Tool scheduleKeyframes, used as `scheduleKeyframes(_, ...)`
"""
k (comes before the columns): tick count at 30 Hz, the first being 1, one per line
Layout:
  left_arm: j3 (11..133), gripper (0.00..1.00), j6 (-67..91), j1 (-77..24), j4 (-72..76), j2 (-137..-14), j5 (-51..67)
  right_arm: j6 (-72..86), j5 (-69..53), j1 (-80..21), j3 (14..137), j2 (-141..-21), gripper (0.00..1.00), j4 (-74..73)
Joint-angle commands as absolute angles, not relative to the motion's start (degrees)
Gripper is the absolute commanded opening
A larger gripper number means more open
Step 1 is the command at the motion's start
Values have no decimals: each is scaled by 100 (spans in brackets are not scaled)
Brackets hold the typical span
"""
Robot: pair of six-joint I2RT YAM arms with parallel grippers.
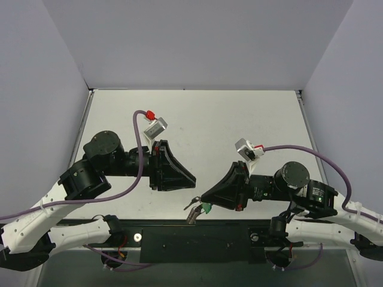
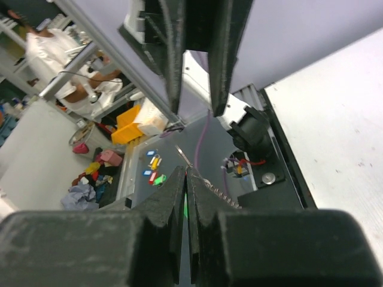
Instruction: Remove the keys from the keyring
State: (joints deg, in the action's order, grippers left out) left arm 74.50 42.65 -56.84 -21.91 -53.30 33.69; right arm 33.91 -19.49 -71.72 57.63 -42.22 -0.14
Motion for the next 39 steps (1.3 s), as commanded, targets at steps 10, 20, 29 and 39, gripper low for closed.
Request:
scheduleKeyframes(10, 7304, 37, 4465, -5844, -1407, -5019, 3463, 3427, -3997, -7093, 6293, -4596, 0, 1256)
scheduleKeyframes(20, 7181, 37, 4368, -6003, -1415, -4940, 3384, 5009, -5071, -6399, 6249, -5097, 0, 3304)
scheduleKeyframes(29, 7190, 40, 4279, -6003, -1751, -4510, 2171, 5142, -5142, -5968, 6275, -5274, 0, 3384)
scheduleKeyframes(39, 6908, 51, 4280, -6003, -1398, -4236, 2232, 5159, -4966, -5731, 6188, -5309, 0, 3436)
